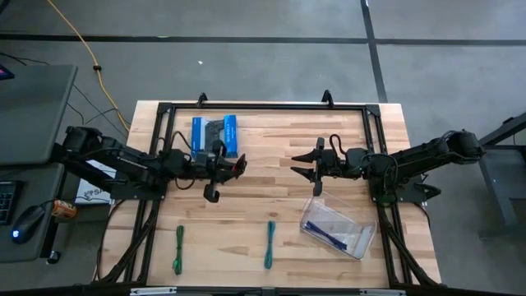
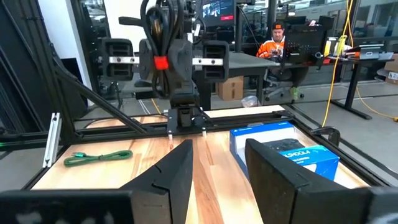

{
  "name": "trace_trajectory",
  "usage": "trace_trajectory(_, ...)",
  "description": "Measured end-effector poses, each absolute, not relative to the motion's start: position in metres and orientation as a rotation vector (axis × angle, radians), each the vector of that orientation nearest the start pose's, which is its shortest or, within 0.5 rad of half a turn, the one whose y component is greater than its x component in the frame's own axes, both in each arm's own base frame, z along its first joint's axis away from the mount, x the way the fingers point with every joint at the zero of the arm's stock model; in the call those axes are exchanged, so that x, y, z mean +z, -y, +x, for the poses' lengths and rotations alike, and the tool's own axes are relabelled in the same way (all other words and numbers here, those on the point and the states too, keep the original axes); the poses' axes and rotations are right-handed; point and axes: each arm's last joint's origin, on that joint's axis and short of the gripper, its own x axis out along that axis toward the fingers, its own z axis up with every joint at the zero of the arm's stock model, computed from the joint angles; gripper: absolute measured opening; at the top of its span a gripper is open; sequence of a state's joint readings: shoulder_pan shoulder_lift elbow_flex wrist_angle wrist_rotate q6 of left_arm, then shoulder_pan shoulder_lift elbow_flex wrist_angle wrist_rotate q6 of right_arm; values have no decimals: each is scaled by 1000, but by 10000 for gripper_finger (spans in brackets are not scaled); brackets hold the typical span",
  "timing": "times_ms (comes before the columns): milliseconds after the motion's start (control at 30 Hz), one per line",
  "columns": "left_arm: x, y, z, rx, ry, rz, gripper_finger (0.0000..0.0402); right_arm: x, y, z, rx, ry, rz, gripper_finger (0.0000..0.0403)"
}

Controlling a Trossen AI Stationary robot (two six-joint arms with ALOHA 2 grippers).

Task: Pick and place USB-C Cables
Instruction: Put the black usb cable into the transparent bin

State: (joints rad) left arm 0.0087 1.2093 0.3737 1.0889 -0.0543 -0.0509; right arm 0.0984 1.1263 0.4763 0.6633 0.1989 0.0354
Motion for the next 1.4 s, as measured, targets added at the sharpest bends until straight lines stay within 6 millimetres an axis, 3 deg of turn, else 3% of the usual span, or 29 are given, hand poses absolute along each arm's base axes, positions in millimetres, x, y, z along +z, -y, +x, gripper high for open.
trace_trajectory(533, 235, 0, 229, 45, 270, -59, 11, 243, -17, 233, -100, 24, 57, 137)
trace_trajectory(700, 227, -2, 233, 97, 239, -113, 11, 249, -18, 236, -89, 115, 117, 137)
trace_trajectory(900, 223, -3, 252, 110, 205, -139, 11, 243, -22, 251, 9, 207, 136, 137)
trace_trajectory(1167, 217, -1, 277, 103, 167, -167, 11, 244, -25, 277, 18, 200, 160, 143)
trace_trajectory(1400, 210, -1, 289, 100, 137, -180, 11, 245, -27, 301, 3, 121, 146, 205)
